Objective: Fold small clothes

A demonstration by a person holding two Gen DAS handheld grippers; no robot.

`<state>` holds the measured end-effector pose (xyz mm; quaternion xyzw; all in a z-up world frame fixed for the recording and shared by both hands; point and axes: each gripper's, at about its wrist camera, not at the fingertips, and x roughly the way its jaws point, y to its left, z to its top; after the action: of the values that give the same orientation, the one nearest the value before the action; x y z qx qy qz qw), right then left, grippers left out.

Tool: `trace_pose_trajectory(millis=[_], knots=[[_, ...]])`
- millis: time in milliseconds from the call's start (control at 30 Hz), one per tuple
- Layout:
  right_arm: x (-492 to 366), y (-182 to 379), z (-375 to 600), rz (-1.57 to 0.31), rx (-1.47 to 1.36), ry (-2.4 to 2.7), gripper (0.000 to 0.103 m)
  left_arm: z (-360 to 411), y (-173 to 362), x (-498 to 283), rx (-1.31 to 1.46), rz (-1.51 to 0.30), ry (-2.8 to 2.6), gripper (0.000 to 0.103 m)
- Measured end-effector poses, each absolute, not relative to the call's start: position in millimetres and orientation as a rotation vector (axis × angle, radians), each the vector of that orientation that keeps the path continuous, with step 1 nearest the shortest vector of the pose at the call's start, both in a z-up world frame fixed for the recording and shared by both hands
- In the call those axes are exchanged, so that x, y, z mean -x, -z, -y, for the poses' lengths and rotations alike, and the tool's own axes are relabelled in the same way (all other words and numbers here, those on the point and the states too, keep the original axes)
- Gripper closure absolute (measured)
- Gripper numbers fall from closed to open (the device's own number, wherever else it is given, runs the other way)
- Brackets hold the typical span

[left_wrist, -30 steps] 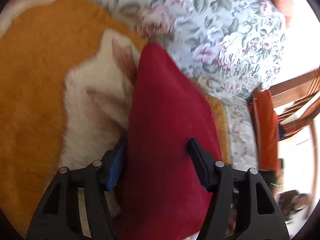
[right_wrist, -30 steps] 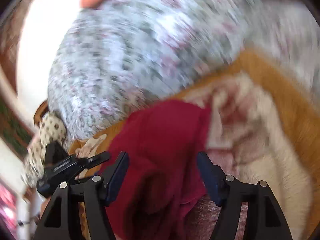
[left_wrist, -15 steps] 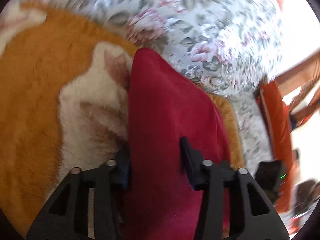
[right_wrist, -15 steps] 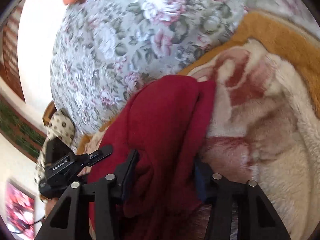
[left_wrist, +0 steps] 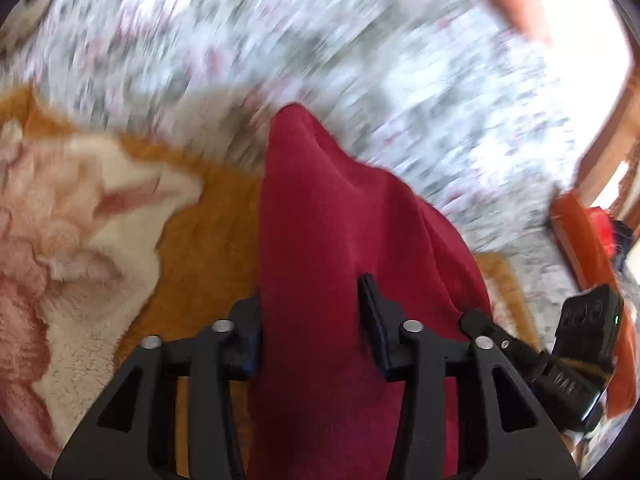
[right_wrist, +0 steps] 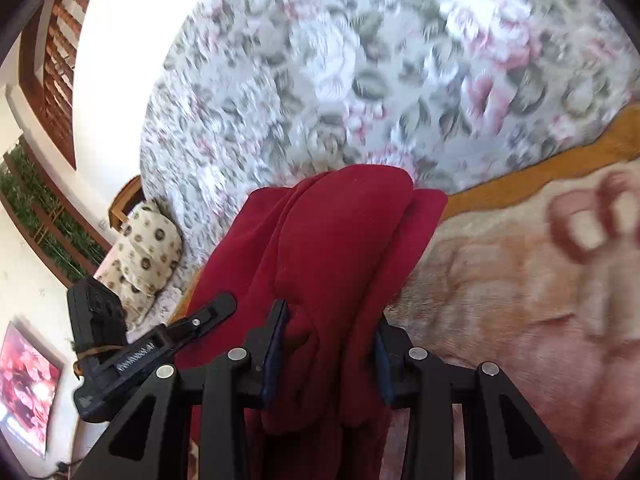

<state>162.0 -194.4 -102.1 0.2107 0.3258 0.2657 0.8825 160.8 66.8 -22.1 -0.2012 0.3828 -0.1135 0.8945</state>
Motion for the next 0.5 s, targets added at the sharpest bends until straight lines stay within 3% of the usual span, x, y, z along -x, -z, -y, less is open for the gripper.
trace_pose_trajectory(millis=[33, 67, 100, 167, 300, 500], knots=[[-168, 115, 193, -0.714, -0.436, -0.516, 0.063, -67, 38, -173, 0.42, -0.872, 0.218, 0.059], [-171, 135, 198, -0.73, -0.475, -0.487, 0.055, -68, 49, -180, 0.422, -0.91, 0.204, 0.049], [-168, 137, 206, -0.695, -0.53, -0.506, 0.055, -70, 54, -181, 0.437, -0.904, 0.194, 0.042], [-168, 135, 208, -0.71, -0.493, -0.517, 0.053, -70, 54, -179, 0.447, -0.899, 0.175, 0.04], [-163, 135, 205, -0.697, -0.466, -0.498, 0.053, -59, 54, -178, 0.345, -0.874, 0.113, 0.021], [-119, 107, 181, -0.642, -0.23, -0.359, 0.053, -77, 40, -156, 0.419, -0.809, 0.062, 0.021]])
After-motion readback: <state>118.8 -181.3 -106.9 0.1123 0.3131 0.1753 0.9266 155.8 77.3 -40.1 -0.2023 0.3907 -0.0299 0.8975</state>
